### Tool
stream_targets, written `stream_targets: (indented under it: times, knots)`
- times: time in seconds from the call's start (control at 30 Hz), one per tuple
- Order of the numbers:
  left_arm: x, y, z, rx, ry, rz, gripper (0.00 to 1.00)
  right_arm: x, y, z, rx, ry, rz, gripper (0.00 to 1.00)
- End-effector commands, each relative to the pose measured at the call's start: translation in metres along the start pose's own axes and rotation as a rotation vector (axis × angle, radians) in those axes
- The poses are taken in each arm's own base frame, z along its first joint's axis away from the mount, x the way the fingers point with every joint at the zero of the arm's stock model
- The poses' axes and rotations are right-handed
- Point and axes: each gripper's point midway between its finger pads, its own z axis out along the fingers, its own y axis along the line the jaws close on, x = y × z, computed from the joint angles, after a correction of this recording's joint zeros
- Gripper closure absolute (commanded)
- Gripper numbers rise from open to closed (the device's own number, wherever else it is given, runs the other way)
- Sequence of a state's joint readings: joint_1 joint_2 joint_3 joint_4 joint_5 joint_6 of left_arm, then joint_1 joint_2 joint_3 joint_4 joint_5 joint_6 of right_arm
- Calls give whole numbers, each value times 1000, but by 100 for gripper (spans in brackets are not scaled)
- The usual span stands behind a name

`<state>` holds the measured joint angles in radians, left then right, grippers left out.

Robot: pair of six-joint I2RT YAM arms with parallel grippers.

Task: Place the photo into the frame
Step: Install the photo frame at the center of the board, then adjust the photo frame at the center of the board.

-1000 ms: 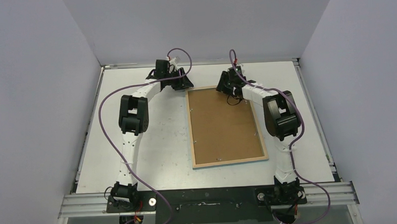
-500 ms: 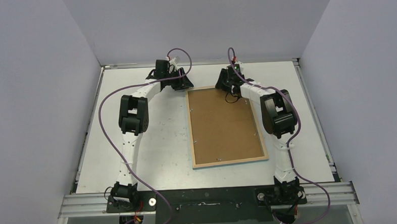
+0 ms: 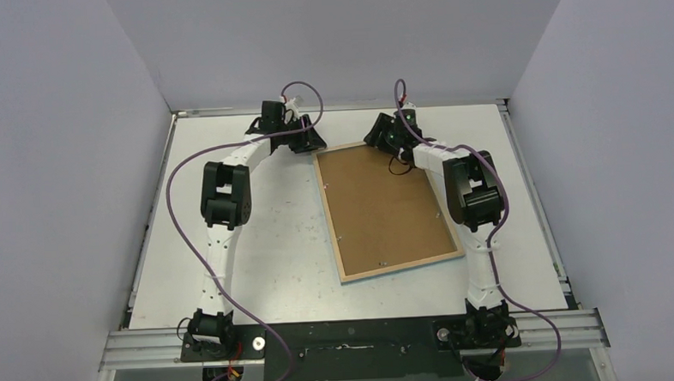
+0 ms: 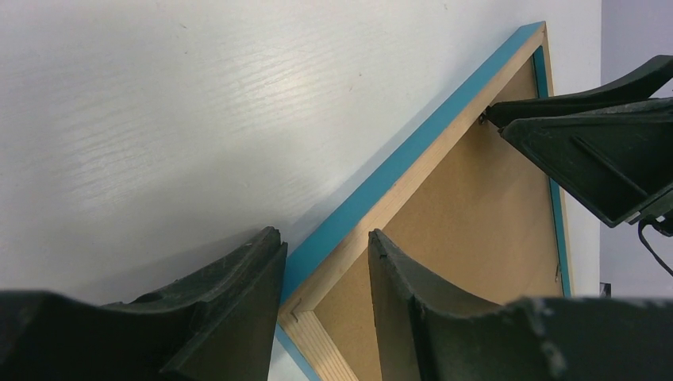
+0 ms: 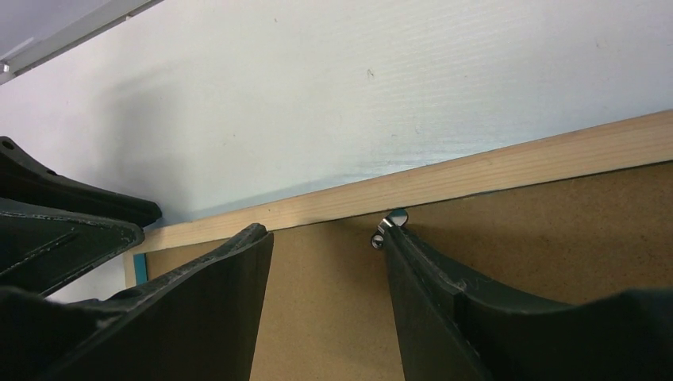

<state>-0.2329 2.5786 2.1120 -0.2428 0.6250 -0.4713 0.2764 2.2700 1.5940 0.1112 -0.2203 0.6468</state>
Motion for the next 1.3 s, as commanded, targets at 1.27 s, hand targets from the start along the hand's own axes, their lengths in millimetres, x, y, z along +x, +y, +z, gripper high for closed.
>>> stream_targets:
  times: [1.27]
  knots:
    - [3, -16, -75, -164, -25, -54, 32, -3, -118, -104, 205, 232, 169, 30]
